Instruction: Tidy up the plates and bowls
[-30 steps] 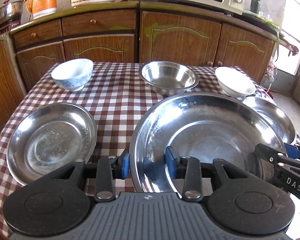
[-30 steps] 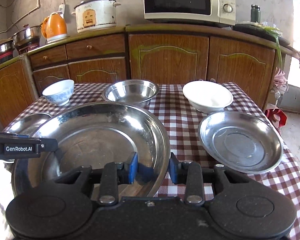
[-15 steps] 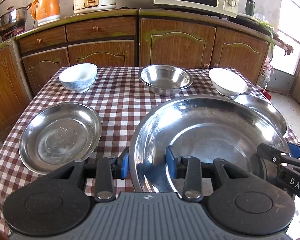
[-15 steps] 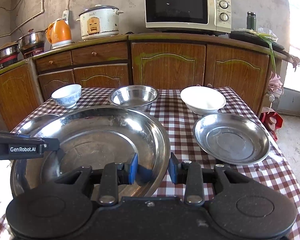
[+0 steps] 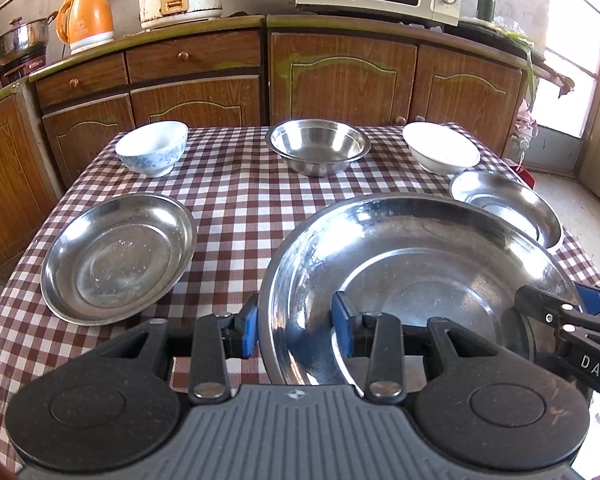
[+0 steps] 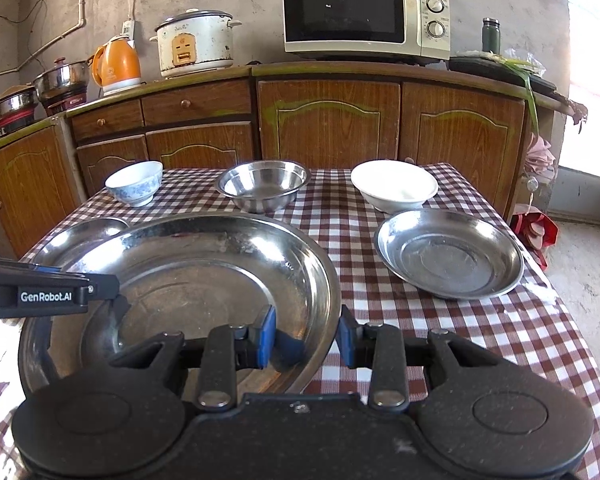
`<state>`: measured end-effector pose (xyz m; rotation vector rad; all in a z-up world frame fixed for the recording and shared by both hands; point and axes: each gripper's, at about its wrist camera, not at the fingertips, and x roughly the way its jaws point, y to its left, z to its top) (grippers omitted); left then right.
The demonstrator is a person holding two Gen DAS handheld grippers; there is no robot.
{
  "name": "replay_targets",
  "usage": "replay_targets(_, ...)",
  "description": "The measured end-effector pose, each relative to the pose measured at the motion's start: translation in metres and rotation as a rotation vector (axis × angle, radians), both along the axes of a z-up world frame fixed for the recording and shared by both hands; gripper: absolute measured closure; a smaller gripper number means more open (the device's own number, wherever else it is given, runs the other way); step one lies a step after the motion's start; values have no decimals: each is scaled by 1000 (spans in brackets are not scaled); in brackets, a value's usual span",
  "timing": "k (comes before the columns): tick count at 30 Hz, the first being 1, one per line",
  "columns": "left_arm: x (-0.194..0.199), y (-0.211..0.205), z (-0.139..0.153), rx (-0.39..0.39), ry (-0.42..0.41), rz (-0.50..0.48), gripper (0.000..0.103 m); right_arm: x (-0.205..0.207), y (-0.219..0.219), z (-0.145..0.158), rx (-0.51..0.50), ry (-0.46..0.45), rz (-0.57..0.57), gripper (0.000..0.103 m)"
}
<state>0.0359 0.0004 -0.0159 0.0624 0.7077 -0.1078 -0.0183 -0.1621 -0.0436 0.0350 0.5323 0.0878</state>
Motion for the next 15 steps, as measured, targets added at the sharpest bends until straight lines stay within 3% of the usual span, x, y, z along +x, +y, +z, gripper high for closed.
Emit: replay_targets(15,-10,-3,-23,8,43,-9,64,-12,-2,-21,-9,53,-7,62)
